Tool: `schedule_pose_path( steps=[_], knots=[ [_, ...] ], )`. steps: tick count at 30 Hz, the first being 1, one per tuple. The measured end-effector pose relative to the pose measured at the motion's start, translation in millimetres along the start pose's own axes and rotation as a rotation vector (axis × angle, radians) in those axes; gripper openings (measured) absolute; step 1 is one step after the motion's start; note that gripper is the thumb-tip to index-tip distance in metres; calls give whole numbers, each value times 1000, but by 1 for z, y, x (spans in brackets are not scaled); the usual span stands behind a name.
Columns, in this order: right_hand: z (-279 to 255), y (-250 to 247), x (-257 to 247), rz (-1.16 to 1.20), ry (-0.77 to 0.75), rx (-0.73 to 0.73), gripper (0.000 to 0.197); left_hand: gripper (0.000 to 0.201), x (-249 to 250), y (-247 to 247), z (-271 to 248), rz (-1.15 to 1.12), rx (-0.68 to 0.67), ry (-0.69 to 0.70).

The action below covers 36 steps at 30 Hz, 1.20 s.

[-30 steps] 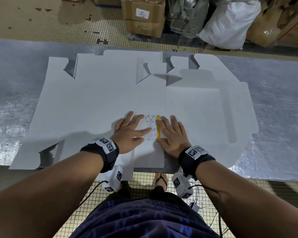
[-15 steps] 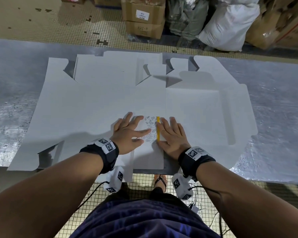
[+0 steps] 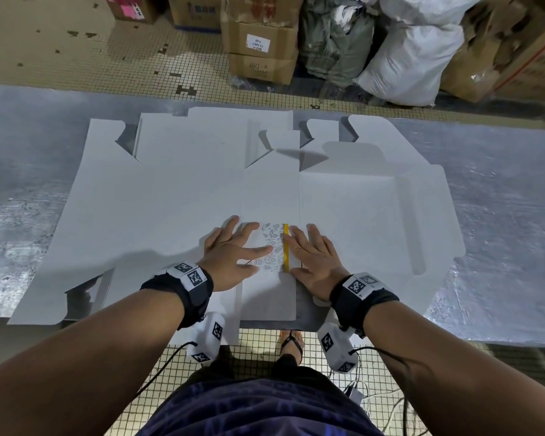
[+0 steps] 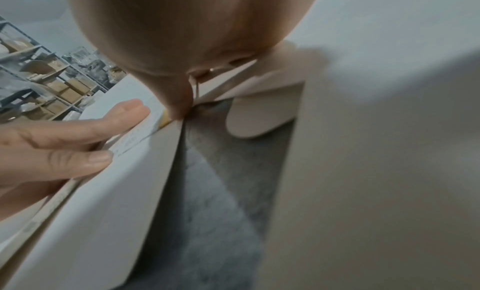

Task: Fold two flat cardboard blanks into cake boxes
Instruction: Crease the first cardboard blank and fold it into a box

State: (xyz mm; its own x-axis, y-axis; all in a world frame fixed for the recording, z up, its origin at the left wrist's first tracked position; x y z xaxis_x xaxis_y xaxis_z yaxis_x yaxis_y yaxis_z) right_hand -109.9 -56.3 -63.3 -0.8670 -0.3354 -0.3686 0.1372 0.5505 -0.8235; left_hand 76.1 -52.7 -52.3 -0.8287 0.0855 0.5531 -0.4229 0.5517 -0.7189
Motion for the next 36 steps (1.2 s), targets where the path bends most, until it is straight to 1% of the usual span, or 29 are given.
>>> schedule_pose_path(
  steps=[3, 6, 9, 11, 12, 13, 15, 16, 17, 18, 20, 21, 23, 25, 26, 27, 29, 33, 34, 36],
  knots=[
    [1, 0, 6, -19, -29, 34, 67, 47, -1, -1, 0, -31, 29, 11],
    [-2, 4, 5, -44, -23, 61, 68, 48, -3, 2, 0, 13, 79, 7],
    [-3, 1, 3, 2, -14, 112, 73, 45, -4, -2, 1, -32, 103, 6],
    [-4, -8, 4, 136, 36, 121, 81, 43, -3, -8, 2, -133, 92, 22],
    [-5, -12, 4, 225, 61, 128, 83, 43, -4, -11, 3, -226, 85, 11],
    [-6, -15, 4, 339, 85, 150, 78, 41, -9, -13, 3, -348, 80, -22],
    [-12, -20, 8, 654, 144, 265, 56, 36, -21, -16, 5, -596, 94, -99],
    [-16, -23, 11, 813, 194, 335, 46, 32, -26, -16, 6, -642, 96, -104],
    [-17, -23, 17, 925, 252, 390, 38, 27, -28, -17, 6, -610, 91, -82],
    [-19, -25, 18, 962, 293, 423, 33, 22, -28, -18, 5, -537, 85, -48],
    [-17, -25, 19, 894, 335, 416, 25, 16, -24, -19, 3, -343, 74, 32],
    [-15, -24, 19, 843, 335, 374, 27, 18, -22, -18, 1, -257, 64, 53],
    [-12, -18, 18, 690, 304, 252, 54, 33, -23, -13, 1, -151, 28, 62],
    [-12, -11, 15, 365, 244, 123, 85, 48, -24, -10, 0, -110, 4, 65],
    [-12, -9, 11, 213, 204, 89, 97, 51, -23, -10, 0, -97, 9, 77],
    [-13, -6, 8, 103, 185, 74, 104, 52, -22, -10, -1, -86, 18, 91],
    [-16, -4, 5, 20, 209, 82, 106, 53, -21, -7, -1, -82, 29, 103],
    [-18, -6, 2, 35, 260, 85, 106, 48, -21, -6, 2, -67, 12, 102],
    [-17, -9, 0, 38, 265, 75, 104, 44, -21, -8, 3, -79, 1, 98],
    [-12, -22, -2, 35, 289, 82, 89, 35, -20, -17, 7, -145, -7, 85]
  ],
)
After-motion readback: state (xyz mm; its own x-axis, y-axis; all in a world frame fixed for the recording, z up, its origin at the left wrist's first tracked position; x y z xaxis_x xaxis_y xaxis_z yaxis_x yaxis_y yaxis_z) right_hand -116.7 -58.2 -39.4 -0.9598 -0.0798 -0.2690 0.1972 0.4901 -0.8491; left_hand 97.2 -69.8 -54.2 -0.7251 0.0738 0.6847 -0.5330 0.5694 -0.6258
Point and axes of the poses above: each hand's wrist, its own z-axis towards the middle knuckle, its own y-axis out of the palm, x = y × z, the point moved 7 cm from there along z, towards the middle knuckle, and after that the axes turned 5 degrees about -z, right-handed, at the moved point
